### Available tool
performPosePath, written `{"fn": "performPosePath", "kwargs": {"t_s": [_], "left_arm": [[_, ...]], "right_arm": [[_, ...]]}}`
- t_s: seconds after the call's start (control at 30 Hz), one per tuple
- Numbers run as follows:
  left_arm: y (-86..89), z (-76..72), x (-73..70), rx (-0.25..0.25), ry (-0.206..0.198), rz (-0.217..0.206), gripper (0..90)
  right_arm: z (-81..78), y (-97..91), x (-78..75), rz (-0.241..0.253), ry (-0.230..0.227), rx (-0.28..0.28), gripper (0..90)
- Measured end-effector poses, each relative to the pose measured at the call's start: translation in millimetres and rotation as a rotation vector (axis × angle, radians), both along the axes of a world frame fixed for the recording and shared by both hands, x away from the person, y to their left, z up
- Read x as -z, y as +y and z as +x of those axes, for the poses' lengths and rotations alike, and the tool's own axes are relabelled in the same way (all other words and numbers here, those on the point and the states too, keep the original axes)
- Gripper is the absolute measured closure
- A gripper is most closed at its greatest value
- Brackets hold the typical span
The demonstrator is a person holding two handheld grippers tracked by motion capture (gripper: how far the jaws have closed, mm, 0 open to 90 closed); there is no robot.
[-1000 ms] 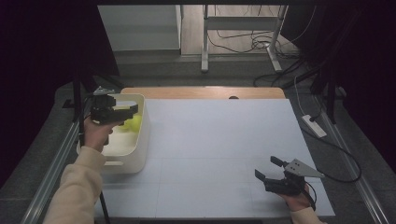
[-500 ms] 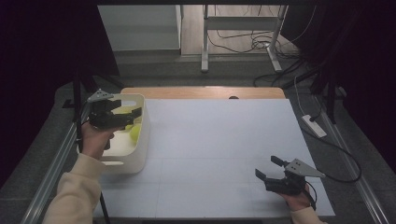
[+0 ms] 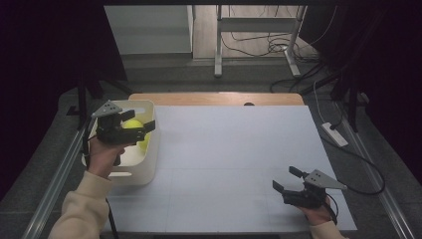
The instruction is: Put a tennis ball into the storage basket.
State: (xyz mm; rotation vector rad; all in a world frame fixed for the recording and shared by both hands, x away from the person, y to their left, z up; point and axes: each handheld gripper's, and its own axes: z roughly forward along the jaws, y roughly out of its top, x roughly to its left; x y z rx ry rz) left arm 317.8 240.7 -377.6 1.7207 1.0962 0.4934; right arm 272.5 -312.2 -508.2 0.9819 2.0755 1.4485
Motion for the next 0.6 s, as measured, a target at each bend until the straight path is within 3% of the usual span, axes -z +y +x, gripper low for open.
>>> {"fn": "performPosePath", "kwargs": {"t_s": [0.27,0.6], "left_arm": [[-9.5,-11.7,2.9,0.056,-0.011,-0.025,11.2],[-21.8,-19.4,5.3,0.113,-0.020,-0.026,12.1]], "right_arm": [[-2.9,-0.7,-0.2,-0.004,0.002,0.003,14.6],[-1.9,-0.4,0.1,-0.004,0.003,0.001,14.5]]}}
